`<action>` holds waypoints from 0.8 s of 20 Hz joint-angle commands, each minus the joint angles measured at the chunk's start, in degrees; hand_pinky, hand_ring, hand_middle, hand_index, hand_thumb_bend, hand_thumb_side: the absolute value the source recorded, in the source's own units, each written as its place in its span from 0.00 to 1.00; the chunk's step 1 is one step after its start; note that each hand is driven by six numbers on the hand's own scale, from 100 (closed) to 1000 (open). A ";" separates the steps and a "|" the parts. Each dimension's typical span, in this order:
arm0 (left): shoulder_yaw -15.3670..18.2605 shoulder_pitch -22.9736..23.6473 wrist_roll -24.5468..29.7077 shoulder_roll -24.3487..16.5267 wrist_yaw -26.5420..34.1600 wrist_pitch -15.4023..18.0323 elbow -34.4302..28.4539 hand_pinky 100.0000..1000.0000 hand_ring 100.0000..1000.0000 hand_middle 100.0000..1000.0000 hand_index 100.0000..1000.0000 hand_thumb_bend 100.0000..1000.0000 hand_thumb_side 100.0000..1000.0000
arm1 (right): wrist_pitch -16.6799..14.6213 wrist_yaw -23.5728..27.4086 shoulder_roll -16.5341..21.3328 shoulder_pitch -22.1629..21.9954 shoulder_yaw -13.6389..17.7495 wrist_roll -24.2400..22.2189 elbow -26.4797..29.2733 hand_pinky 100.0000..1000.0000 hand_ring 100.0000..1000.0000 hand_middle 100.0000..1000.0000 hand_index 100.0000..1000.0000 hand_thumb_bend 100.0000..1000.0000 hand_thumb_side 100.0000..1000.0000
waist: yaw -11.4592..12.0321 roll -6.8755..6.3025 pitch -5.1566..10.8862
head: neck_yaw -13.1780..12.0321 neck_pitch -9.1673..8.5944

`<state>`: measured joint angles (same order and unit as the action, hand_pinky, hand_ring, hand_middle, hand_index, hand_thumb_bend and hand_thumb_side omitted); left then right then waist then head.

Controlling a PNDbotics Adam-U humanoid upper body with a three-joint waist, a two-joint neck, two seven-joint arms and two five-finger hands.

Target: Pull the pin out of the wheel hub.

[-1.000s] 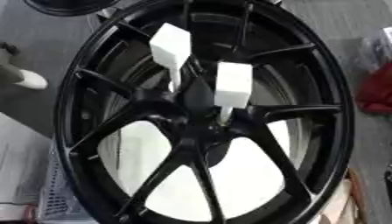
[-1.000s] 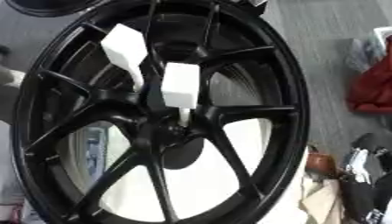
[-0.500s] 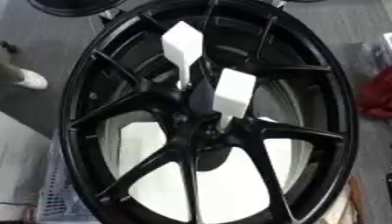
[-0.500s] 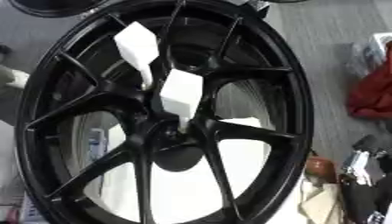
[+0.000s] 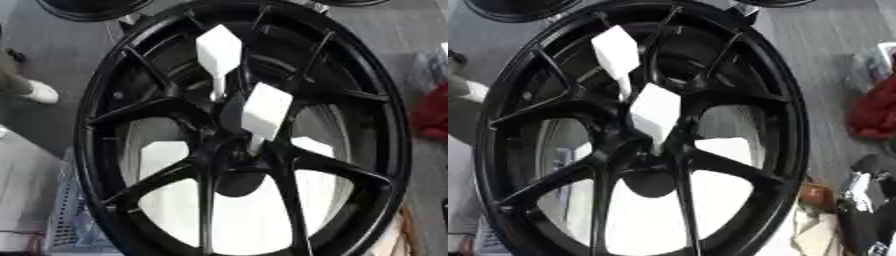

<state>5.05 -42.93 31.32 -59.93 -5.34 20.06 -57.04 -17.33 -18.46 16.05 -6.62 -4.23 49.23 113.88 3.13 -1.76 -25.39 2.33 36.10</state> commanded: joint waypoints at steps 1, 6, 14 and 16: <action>0.20 -0.68 0.47 -1.65 0.41 -0.30 -1.30 0.86 0.87 0.75 0.83 0.00 0.48 | -0.92 0.24 1.38 -0.33 0.48 0.52 0.72 0.48 0.89 0.83 0.82 0.00 0.53 | 0.07 -0.18 2.09 | -0.17 -0.34; 0.17 -0.54 -0.05 -1.52 4.09 0.31 -5.17 0.85 0.85 0.73 0.81 0.00 0.42 | -1.25 0.16 1.90 -0.74 0.80 0.68 0.72 0.48 0.89 0.83 0.82 0.00 0.52 | 0.16 -0.11 2.67 | -0.13 -0.16; 1.16 3.48 -7.83 -1.42 17.32 0.06 -22.49 0.82 0.80 0.67 0.79 0.00 0.44 | -1.89 -0.53 2.44 -1.31 1.16 1.08 0.72 0.48 0.89 0.83 0.82 0.00 0.52 | 0.40 0.24 3.06 | -0.01 -0.03; 1.77 5.68 -13.71 -0.69 22.42 -1.32 -28.54 0.81 0.78 0.66 0.78 0.00 0.47 | -2.17 -0.79 2.67 -1.26 1.32 1.33 0.72 0.48 0.89 0.83 0.82 0.00 0.51 | 0.49 0.35 3.01 | 0.02 -0.05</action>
